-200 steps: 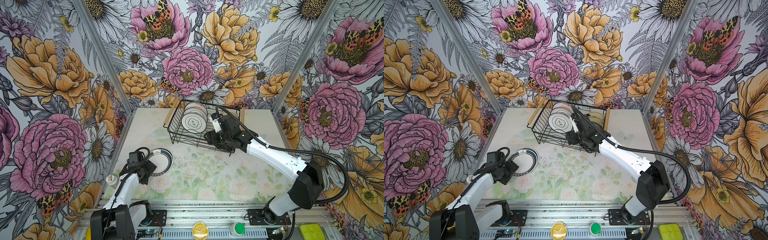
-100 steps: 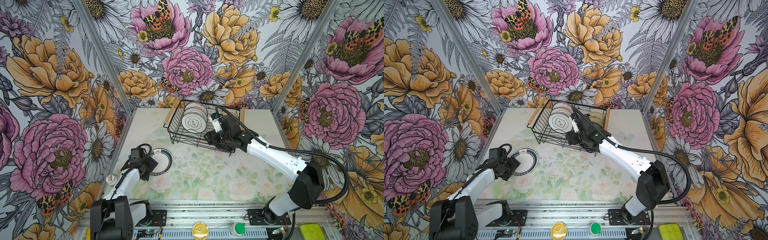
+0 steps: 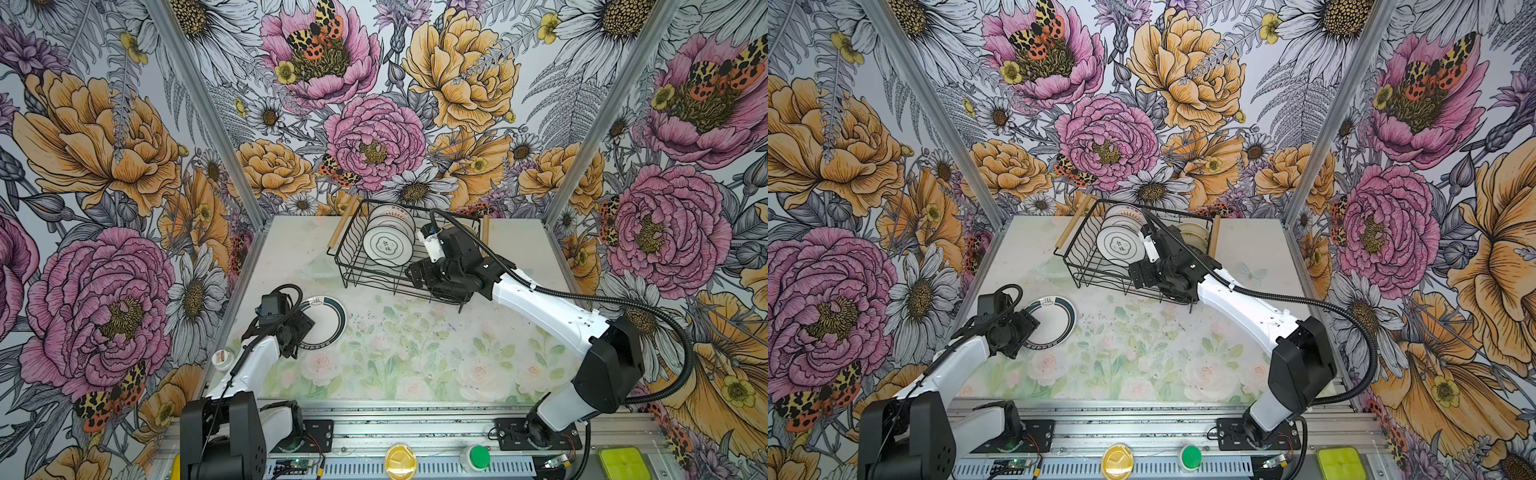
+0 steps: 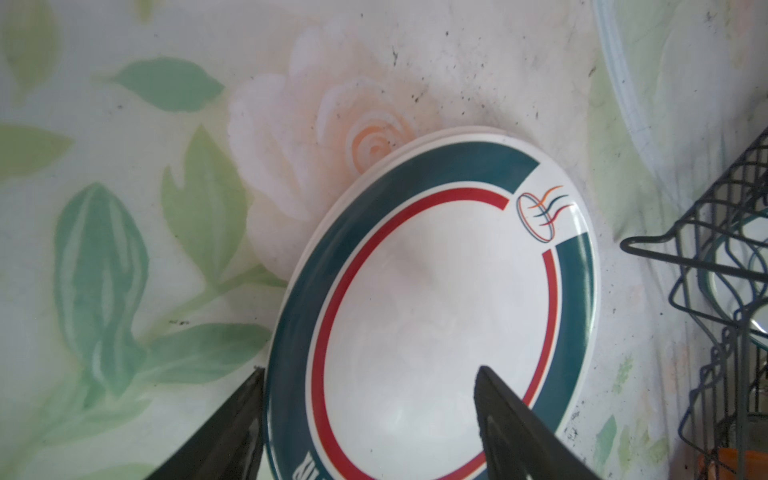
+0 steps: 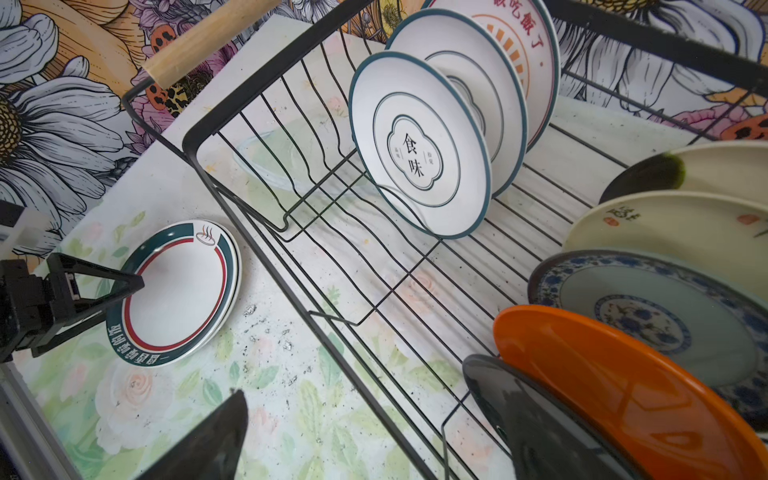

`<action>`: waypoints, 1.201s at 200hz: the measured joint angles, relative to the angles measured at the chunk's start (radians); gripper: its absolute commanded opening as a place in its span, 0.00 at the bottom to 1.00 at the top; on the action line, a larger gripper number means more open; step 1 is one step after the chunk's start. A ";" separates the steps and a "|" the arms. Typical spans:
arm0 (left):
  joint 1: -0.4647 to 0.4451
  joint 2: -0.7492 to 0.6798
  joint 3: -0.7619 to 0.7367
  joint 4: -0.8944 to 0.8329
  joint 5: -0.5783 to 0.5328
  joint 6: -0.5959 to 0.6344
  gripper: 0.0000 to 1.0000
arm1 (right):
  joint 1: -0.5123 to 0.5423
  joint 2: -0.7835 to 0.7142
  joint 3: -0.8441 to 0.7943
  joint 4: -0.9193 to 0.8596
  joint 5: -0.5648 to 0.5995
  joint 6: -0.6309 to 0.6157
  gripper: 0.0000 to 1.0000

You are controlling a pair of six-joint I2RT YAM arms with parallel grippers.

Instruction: Unload the plates from the dish rack

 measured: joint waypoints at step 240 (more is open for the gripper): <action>0.024 -0.036 0.068 -0.030 0.005 0.034 0.99 | -0.150 0.499 0.500 -0.004 -0.253 -0.174 0.98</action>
